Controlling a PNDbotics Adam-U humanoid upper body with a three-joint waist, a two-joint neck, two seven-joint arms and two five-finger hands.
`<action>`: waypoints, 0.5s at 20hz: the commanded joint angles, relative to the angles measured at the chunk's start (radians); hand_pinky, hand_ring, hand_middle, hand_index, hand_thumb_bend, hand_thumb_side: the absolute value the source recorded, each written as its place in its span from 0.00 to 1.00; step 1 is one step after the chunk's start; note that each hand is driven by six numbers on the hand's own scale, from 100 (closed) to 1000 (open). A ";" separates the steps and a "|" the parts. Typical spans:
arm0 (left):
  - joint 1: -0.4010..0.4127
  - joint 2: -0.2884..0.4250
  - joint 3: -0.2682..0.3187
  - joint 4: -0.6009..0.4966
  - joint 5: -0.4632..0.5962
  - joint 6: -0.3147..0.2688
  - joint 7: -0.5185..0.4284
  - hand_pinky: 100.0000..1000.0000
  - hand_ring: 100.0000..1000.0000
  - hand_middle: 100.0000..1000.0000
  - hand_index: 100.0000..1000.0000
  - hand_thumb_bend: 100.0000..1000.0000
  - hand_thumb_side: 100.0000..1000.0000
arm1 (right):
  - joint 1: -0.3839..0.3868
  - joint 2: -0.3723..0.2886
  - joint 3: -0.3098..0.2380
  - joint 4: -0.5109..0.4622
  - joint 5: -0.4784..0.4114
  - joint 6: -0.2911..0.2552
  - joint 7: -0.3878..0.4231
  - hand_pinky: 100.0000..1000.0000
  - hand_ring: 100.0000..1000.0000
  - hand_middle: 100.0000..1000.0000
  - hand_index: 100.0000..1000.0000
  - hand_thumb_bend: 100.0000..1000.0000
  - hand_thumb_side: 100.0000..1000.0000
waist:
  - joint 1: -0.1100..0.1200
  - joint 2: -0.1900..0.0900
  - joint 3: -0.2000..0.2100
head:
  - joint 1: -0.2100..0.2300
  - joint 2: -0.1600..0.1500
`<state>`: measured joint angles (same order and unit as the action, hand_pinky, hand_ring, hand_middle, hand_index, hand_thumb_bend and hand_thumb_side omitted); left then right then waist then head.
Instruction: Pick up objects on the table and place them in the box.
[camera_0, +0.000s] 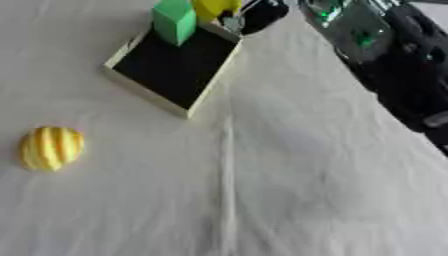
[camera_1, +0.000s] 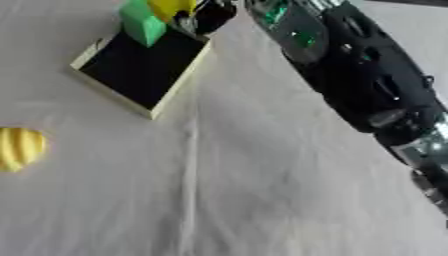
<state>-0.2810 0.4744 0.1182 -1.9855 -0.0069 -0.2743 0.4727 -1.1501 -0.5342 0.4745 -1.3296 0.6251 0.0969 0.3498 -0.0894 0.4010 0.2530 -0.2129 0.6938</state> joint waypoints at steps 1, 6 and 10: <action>-0.014 0.014 0.001 -0.015 0.005 -0.001 -0.007 0.72 0.62 0.55 0.79 0.23 0.34 | -0.031 0.032 -0.024 0.085 0.048 -0.019 -0.024 0.75 0.57 0.41 0.53 0.00 0.00 | 0.006 -0.018 0.007 | -0.011 -0.005; -0.014 0.012 0.003 -0.015 0.005 -0.003 -0.006 0.72 0.62 0.55 0.79 0.23 0.34 | -0.030 0.060 -0.037 0.163 0.087 -0.047 -0.053 0.75 0.57 0.41 0.53 0.00 0.00 | 0.007 -0.009 0.014 | -0.015 -0.006; -0.015 0.010 0.003 -0.015 0.006 -0.002 -0.007 0.72 0.62 0.55 0.79 0.23 0.34 | -0.028 0.068 -0.044 0.186 0.097 -0.055 -0.067 0.75 0.57 0.42 0.53 0.00 0.01 | 0.007 -0.005 0.015 | -0.015 -0.008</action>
<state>-0.2840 0.4734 0.1150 -1.9855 -0.0008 -0.2752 0.4691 -1.1577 -0.4578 0.4447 -1.1437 0.7114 0.0451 0.2904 -0.0895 0.4153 0.2660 -0.2236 0.6934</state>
